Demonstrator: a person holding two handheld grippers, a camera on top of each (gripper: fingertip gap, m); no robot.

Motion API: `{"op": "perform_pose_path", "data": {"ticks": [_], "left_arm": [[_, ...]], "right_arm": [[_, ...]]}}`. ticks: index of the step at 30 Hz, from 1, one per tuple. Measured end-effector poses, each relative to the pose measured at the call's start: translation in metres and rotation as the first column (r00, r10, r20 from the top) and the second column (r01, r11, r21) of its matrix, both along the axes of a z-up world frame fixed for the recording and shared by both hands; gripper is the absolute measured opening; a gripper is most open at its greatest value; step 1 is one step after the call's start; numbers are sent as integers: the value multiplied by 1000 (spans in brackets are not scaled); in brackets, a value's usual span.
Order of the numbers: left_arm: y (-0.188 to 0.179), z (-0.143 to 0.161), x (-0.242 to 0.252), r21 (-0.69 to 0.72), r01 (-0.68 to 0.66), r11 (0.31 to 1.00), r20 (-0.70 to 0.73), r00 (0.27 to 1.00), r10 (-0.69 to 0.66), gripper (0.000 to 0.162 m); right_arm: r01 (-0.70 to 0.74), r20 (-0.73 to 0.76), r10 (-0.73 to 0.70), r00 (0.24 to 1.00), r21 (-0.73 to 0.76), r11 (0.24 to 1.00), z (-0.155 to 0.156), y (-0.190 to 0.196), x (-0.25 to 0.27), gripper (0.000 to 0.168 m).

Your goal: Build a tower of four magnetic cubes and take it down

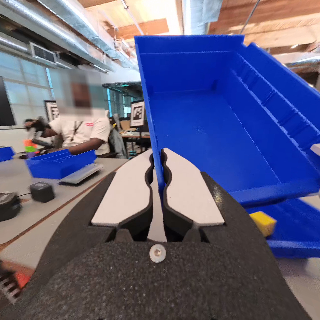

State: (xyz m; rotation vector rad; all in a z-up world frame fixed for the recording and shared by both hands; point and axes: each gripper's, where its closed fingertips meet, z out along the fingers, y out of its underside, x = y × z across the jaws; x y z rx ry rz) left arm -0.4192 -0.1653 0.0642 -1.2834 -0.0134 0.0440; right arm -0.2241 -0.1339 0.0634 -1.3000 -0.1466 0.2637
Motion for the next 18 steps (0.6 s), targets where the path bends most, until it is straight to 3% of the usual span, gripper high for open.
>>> {"op": "perform_pose_path", "data": {"ticks": [5,9,13,18], "left_arm": [[35,24,125,-24,210,977,0,978,-210,5],[60,18,248,-82,381,921,47,924,-378,5],[79,-8,367,-133,515,847,195,852,-487,4],[86,-74,481,-281,575,768,150,817,-557,4]], "right_arm": [[172,-24,-173,985,-53,984,17,2,128,3],[317,8,-318,948,-132,939,9,-5,249,2],[467,24,-474,880,-224,855,-14,-15,361,3],[519,18,-552,833,-369,771,-78,-22,466,3]]}}
